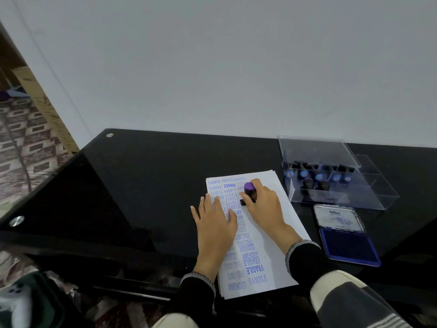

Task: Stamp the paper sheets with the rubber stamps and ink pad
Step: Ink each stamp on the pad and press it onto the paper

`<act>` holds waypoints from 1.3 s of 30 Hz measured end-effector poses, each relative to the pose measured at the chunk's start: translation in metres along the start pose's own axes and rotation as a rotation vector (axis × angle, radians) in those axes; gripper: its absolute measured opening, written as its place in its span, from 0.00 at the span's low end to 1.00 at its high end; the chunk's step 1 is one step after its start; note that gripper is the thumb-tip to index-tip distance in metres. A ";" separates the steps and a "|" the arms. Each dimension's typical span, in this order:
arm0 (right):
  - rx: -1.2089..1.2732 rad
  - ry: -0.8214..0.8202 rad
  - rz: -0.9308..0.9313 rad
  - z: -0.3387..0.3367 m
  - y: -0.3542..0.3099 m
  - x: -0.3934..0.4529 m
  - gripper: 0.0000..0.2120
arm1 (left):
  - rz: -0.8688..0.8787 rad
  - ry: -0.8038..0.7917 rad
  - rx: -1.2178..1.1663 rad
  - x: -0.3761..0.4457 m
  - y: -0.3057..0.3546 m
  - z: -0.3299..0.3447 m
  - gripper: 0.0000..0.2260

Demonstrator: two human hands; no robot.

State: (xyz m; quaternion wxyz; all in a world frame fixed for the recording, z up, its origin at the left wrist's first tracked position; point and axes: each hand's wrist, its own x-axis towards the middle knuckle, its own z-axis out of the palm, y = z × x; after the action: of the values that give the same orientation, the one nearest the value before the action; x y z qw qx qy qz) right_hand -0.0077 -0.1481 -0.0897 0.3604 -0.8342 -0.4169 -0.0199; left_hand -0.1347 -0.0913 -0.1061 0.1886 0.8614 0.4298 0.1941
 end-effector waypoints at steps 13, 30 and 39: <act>0.900 0.341 0.546 -0.024 0.009 -0.002 0.05 | 0.003 0.021 -0.028 0.000 -0.001 0.003 0.26; 0.713 0.253 0.470 -0.033 0.015 -0.023 0.10 | 0.036 -0.021 0.020 0.004 0.000 0.004 0.23; 0.598 0.336 0.354 -0.114 0.042 -0.033 0.08 | 0.160 -0.051 0.414 0.004 0.020 0.002 0.14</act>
State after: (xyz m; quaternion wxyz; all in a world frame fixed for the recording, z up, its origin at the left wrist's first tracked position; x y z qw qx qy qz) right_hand 0.0311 -0.2579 -0.0413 0.6490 -0.7364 -0.1890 0.0286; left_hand -0.1186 -0.0995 -0.0973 0.0026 0.9177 0.3859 0.0941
